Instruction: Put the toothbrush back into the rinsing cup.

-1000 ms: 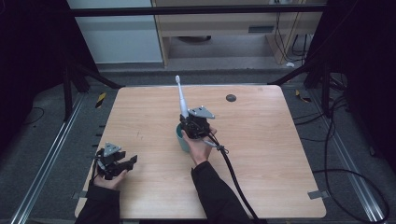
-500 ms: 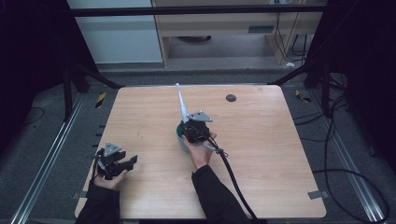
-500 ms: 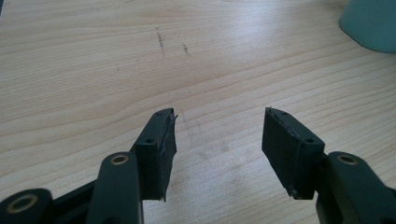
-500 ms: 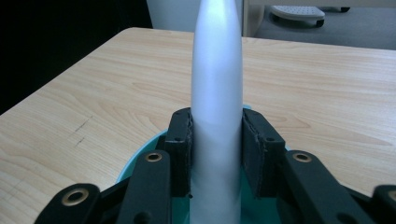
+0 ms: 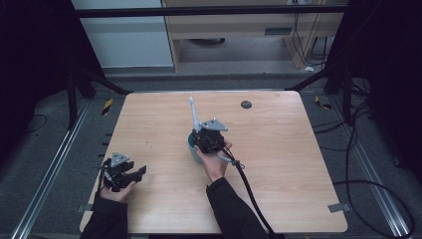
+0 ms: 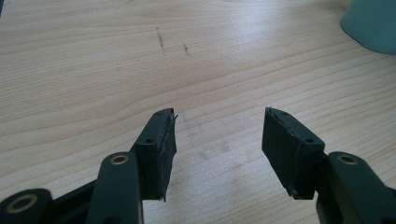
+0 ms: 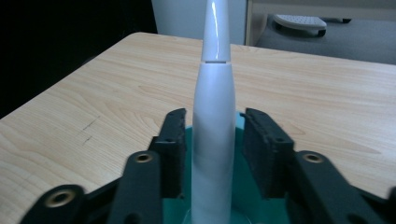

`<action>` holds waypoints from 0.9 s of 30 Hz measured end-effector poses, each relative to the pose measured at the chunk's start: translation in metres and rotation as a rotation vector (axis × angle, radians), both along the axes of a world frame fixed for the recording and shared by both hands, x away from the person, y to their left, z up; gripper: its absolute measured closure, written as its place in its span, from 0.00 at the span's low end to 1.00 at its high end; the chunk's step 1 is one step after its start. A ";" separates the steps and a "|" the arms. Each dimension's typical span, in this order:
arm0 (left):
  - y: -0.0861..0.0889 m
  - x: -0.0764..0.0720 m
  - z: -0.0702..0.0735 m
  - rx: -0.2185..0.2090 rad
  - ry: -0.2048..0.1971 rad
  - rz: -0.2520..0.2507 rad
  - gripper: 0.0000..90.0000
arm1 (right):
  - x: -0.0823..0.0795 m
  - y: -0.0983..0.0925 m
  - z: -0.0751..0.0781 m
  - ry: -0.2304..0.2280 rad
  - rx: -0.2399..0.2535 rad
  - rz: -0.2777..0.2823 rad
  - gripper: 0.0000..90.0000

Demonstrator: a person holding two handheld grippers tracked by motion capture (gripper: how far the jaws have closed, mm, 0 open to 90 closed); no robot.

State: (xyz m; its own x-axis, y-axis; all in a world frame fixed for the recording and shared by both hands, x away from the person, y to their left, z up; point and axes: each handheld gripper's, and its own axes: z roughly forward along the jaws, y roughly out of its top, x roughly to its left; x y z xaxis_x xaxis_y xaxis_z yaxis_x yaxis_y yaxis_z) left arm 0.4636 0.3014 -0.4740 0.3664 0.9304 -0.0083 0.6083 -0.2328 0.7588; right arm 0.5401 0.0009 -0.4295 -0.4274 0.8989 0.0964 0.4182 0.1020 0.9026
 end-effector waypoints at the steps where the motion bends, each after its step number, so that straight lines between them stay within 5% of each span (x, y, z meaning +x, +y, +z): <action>1: 0.000 0.000 0.000 0.000 0.000 0.000 0.49 | 0.000 0.000 0.000 0.000 0.000 0.000 0.63; 6: 0.000 0.000 0.000 0.000 0.002 0.001 0.49 | -0.012 -0.017 0.012 0.003 0.028 0.054 0.38; 11: 0.000 0.000 0.000 -0.003 0.003 0.003 0.48 | -0.024 -0.047 0.020 0.006 0.041 0.071 0.27; 13: 0.000 0.000 0.000 -0.004 0.003 0.003 0.48 | -0.026 -0.053 0.021 0.011 0.049 0.070 0.26; 20: -0.001 0.000 0.000 -0.003 0.006 0.002 0.48 | -0.043 -0.123 0.013 0.039 0.025 -0.001 0.23; 27: -0.001 0.000 -0.001 0.000 0.008 -0.001 0.48 | -0.057 -0.164 -0.002 0.056 0.019 -0.042 0.22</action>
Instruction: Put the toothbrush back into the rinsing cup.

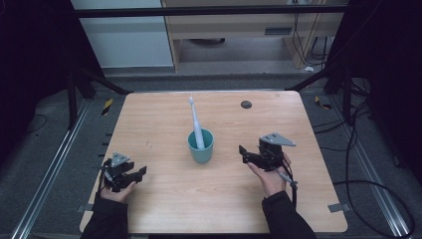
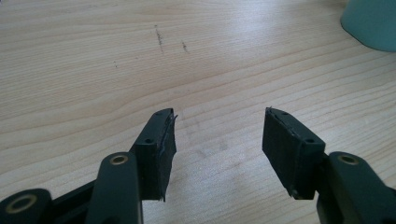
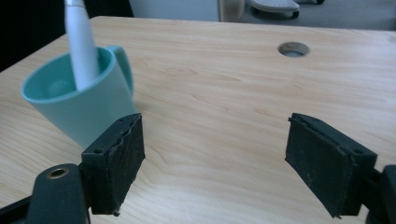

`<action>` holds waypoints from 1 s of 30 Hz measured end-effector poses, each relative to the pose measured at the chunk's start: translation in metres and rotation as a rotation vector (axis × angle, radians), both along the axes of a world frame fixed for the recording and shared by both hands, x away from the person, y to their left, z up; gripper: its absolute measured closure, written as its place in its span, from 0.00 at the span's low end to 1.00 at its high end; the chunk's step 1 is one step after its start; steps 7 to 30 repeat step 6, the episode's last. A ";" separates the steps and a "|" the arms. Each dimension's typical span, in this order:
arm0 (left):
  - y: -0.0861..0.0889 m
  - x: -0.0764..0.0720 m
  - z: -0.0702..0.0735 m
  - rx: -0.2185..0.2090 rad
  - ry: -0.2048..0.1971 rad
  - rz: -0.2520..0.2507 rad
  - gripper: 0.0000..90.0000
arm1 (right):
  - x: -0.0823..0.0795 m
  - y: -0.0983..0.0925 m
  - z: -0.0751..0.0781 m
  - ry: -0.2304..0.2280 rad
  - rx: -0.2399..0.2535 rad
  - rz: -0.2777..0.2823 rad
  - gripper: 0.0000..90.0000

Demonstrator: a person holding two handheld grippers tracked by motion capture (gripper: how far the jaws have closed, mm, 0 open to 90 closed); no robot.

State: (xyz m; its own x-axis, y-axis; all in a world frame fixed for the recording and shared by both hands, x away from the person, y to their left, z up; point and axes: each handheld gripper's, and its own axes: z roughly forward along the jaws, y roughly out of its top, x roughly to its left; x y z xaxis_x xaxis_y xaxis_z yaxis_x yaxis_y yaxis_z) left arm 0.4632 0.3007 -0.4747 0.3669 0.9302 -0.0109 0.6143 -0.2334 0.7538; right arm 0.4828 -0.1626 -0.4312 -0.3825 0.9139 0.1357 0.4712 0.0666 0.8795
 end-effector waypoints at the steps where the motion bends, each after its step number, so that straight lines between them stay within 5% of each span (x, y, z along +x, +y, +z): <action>1: 0.000 0.000 0.000 0.000 0.001 0.000 0.48 | -0.004 -0.010 -0.004 0.005 -0.007 -0.005 0.21; 5: 0.000 0.000 0.000 0.000 0.001 -0.001 0.48 | -0.013 -0.027 -0.011 0.001 -0.029 -0.007 0.19; 30: 0.000 0.000 0.000 0.000 0.001 -0.001 0.49 | -0.013 -0.027 -0.011 0.001 -0.029 -0.007 0.19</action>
